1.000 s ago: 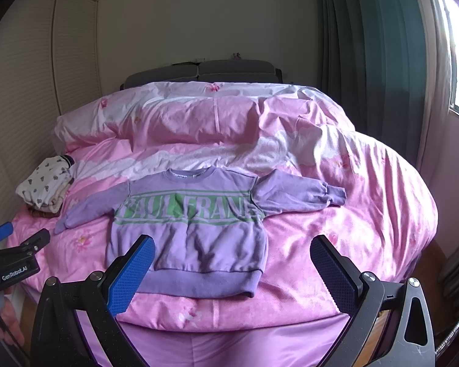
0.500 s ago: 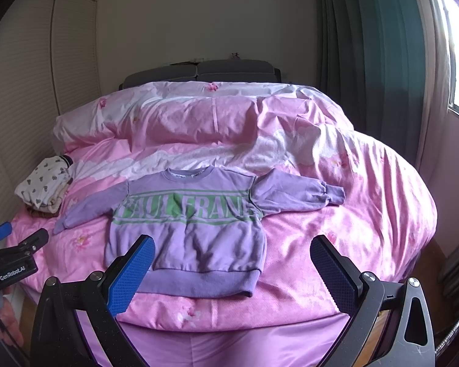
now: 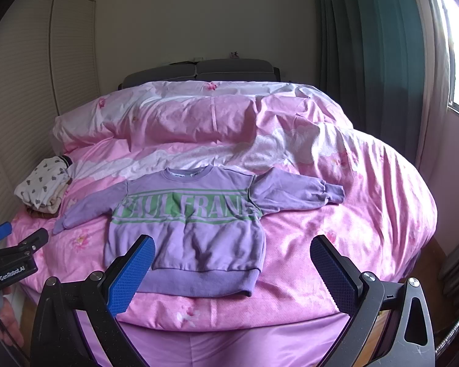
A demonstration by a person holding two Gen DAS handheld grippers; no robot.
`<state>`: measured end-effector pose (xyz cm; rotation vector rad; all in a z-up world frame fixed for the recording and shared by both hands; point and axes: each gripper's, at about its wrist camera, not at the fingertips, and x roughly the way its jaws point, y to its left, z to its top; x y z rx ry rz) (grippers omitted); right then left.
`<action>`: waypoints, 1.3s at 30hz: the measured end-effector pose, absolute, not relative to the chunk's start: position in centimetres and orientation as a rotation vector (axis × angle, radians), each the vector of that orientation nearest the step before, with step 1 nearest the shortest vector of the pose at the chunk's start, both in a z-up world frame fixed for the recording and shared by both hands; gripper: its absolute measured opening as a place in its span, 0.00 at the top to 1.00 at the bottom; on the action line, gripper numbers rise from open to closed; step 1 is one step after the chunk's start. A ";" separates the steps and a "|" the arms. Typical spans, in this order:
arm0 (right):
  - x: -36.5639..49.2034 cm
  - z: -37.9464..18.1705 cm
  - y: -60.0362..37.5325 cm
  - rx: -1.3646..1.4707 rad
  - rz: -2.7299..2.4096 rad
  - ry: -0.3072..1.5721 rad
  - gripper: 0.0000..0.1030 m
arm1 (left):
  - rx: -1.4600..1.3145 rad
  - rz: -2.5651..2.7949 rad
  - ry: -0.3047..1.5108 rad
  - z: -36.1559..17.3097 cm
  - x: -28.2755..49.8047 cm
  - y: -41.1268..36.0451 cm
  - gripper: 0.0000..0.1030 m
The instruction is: Fold small clothes
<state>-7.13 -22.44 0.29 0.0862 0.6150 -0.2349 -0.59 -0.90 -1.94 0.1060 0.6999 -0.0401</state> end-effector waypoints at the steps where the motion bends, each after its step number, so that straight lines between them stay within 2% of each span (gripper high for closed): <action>1: -7.2 0.1 -22.6 0.087 -0.234 0.615 0.00 | 0.107 -0.040 0.700 -1.9 -0.6 -0.9 0.00; 17: -7.0 -0.6 -23.8 0.107 -0.245 0.617 0.00 | 0.120 -0.058 0.694 -1.8 -0.2 -2.8 0.00; 30: -4.3 -0.8 -31.5 0.152 -0.344 0.577 0.00 | 0.164 -0.130 0.628 -1.1 4.7 -11.9 0.00; 39: -0.6 -1.7 -38.7 0.167 -0.417 0.546 0.00 | 0.172 -0.177 0.619 -3.0 10.0 -19.3 0.00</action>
